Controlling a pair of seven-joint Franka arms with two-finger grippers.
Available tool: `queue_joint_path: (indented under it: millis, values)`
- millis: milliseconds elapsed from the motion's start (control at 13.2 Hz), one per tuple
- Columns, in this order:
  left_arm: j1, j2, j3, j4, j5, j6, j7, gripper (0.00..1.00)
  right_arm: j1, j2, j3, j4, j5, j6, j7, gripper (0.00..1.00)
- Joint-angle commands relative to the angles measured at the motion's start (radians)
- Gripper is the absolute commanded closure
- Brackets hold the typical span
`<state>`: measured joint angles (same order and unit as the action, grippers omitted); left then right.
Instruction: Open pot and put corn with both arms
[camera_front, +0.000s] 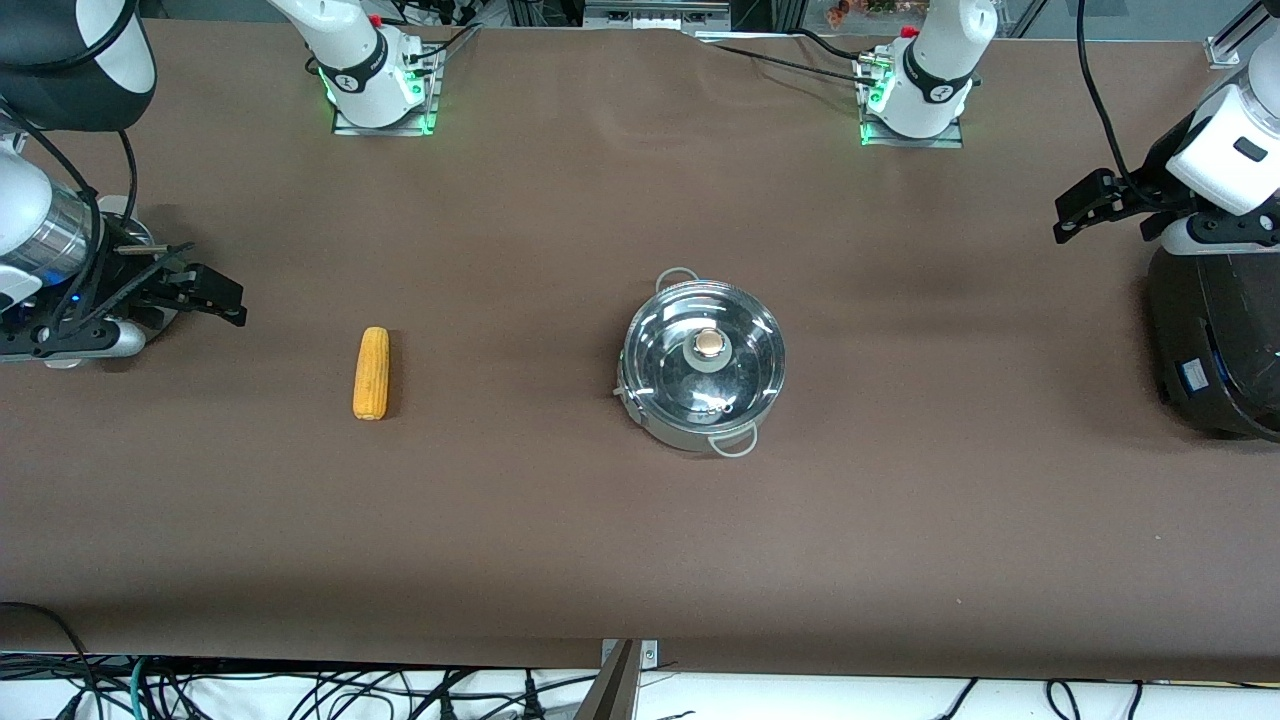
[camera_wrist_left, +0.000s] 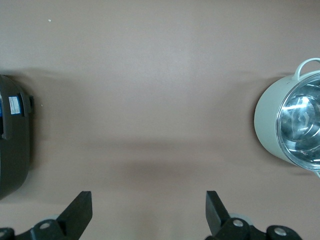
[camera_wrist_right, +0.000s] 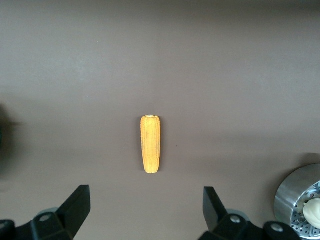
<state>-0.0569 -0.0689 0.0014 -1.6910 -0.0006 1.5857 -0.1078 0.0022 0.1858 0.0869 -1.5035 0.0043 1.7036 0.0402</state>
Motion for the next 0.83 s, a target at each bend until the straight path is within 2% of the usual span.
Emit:
queue_joint_path:
  millis: [0,759]
  values:
    - [0.003,-0.002,-0.001,0.019,0.014,-0.021,0.005,0.00,-0.001,-0.011,0.004,0.005,-0.004,0.004,0.013,0.00]
    - [-0.001,0.001,-0.006,0.019,0.017,-0.021,0.008,0.00,-0.004,-0.002,0.002,0.011,0.000,0.001,0.010,0.00]
